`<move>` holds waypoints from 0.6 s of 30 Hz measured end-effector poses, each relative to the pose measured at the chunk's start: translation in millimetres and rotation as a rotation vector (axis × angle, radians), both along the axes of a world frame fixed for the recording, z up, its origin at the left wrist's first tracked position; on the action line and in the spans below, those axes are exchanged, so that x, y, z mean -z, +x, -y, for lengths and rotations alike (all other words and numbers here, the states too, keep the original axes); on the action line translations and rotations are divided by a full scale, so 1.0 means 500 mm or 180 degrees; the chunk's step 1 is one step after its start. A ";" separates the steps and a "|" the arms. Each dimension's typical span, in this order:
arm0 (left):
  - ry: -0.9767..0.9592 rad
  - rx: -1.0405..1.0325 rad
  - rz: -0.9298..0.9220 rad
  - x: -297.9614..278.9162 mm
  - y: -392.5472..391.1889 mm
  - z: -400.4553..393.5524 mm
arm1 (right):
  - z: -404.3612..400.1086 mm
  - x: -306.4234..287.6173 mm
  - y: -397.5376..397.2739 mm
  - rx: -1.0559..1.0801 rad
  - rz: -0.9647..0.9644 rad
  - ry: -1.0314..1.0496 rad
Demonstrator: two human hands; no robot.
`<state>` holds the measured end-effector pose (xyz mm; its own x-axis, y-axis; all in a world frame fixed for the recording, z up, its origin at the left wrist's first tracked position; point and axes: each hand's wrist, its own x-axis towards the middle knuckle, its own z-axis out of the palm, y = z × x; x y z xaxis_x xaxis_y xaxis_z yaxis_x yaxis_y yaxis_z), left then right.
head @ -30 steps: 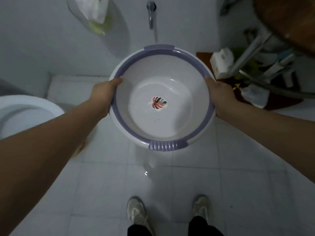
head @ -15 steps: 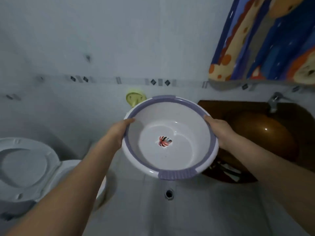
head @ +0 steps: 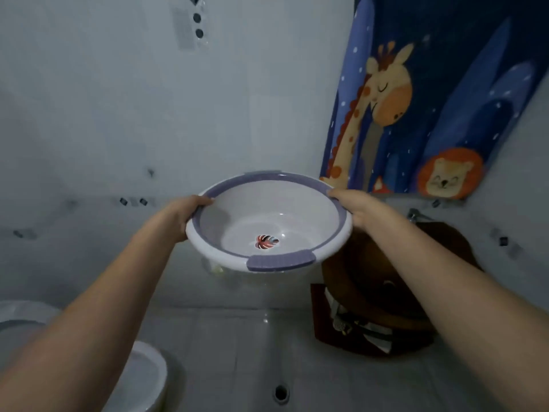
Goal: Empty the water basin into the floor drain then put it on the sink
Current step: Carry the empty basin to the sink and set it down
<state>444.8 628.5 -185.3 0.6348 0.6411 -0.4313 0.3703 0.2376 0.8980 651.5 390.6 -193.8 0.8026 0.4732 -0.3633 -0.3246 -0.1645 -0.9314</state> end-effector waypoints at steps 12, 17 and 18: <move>0.0114 0.0183 -0.0127 -0.008 0.097 0.029 | 0.079 0.006 0.077 0.0211 -0.0191 -0.0024; 0.0108 0.0268 -0.0159 0.022 0.167 0.083 | 0.148 0.032 0.120 0.0328 -0.0105 0.0021; 0.0123 0.0288 -0.0171 0.028 0.183 0.099 | 0.167 0.035 0.126 0.0333 -0.0139 0.0077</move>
<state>536.3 578.8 -199.3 0.6674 0.5991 -0.4424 0.4365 0.1666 0.8842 714.5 307.1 -211.3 0.8317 0.3967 -0.3885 -0.3793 -0.1052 -0.9193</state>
